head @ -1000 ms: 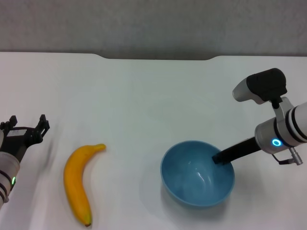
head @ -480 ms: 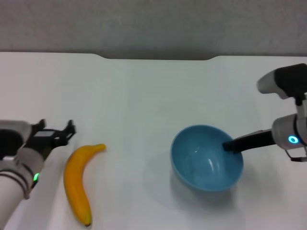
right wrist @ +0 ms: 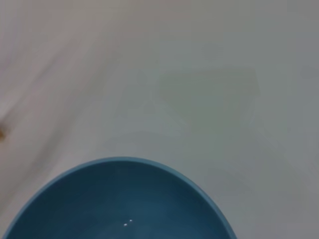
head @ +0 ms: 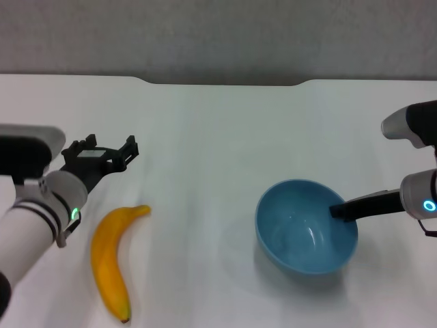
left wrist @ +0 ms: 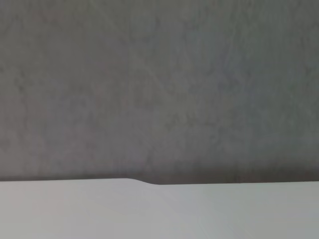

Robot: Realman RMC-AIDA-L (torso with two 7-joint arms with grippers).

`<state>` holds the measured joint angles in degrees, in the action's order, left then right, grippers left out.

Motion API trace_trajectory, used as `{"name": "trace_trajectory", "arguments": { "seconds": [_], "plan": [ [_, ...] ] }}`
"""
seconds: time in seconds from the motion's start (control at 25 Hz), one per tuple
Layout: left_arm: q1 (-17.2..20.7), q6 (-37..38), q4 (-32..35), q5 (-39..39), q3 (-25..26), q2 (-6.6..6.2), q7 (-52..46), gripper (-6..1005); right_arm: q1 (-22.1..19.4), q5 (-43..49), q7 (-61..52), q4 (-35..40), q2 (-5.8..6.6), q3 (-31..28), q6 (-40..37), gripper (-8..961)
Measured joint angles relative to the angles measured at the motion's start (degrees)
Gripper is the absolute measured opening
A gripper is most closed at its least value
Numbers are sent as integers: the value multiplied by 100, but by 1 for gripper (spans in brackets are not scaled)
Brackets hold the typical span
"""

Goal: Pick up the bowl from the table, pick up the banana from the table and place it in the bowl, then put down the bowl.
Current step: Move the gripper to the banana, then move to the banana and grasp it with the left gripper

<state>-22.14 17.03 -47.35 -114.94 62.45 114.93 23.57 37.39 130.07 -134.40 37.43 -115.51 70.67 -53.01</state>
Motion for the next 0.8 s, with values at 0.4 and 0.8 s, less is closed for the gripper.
{"name": "trace_trajectory", "arguments": {
  "seconds": [0.4,0.8],
  "plan": [
    [-135,-2989,-542,-33,2221,105,1337,794,-21,0,-6,-39,2,38,89,31],
    [-789,-4996,-608,-1689,3410,27,1115,789,-56,0,-7,-88,3,34,108,31]
  ]
}}
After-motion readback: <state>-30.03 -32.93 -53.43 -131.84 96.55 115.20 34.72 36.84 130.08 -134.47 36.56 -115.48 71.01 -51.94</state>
